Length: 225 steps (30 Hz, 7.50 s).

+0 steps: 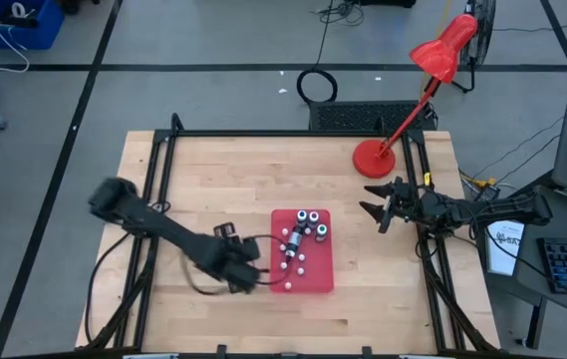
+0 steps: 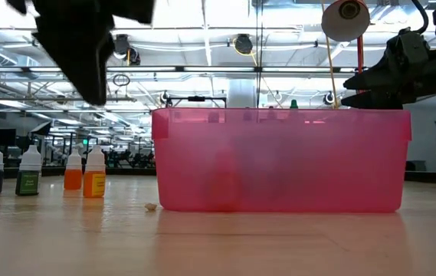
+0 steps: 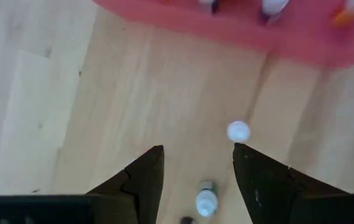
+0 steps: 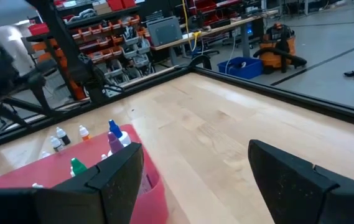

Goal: Pick & Place food coloring
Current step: Put the small orange food coloring bottle into the red bin

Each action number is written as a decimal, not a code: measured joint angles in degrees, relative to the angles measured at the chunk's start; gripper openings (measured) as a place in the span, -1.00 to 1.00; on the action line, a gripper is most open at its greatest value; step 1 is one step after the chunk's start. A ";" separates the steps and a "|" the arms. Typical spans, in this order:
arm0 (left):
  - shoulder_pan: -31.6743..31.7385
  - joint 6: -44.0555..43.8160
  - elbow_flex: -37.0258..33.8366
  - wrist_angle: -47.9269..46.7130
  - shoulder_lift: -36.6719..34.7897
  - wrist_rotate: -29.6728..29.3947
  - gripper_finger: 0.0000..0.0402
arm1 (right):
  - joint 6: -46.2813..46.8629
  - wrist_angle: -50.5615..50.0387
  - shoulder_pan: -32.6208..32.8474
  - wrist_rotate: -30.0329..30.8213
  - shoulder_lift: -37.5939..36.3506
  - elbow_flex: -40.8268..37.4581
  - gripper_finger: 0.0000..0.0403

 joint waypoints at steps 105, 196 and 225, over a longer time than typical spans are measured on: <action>10.53 28.19 33.11 7.03 32.28 14.03 -0.68 | 0.52 0.21 0.00 0.02 0.85 0.00 0.38; 5.81 3.25 -19.86 14.51 -7.77 8.55 0.04 | -13.57 0.54 0.07 10.69 1.27 -0.35 0.38; 4.60 1.18 -19.84 14.68 -7.77 8.18 0.04 | -11.91 -0.21 0.07 10.56 1.29 -0.35 0.38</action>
